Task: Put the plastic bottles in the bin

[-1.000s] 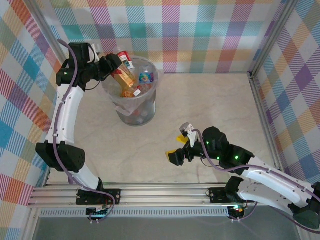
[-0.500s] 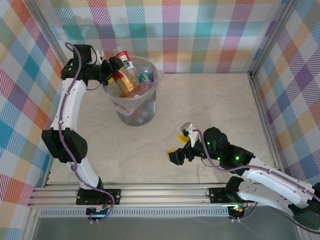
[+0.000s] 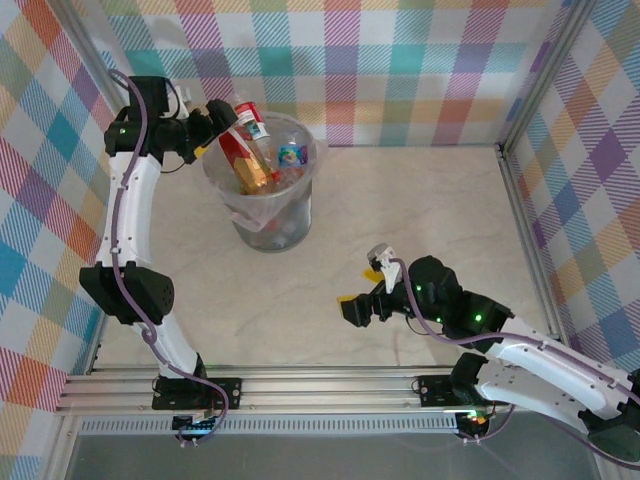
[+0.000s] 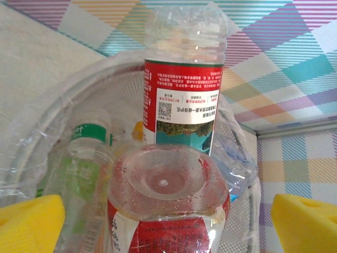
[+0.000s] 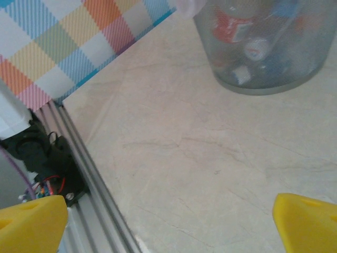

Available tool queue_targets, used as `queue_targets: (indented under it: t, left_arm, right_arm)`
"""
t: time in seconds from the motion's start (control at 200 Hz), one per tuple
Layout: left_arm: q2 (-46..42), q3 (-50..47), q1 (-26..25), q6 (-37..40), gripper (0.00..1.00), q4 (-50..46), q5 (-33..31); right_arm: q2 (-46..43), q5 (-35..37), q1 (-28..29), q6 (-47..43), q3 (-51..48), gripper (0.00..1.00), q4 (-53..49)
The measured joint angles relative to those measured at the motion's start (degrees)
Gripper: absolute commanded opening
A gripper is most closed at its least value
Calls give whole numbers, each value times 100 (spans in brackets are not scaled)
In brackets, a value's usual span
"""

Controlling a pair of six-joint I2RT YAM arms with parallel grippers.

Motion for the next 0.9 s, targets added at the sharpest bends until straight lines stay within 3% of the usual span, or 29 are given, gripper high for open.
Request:
queue_targets:
  t: [0.195, 0.505, 0.9]
  left_arm:
    - [-756, -546, 0, 455, 100, 181, -400]
    - [-3679, -3257, -81, 1036, 100, 1106, -570]
    - [-5578, -6411, -584, 1010, 100, 1399, -1473]
  right_arm:
    - [-28, 656, 0, -96, 90, 100, -160]
    - [448, 1891, -2, -369, 426, 100, -76]
    - [616, 2450, -527, -774, 219, 100, 573]
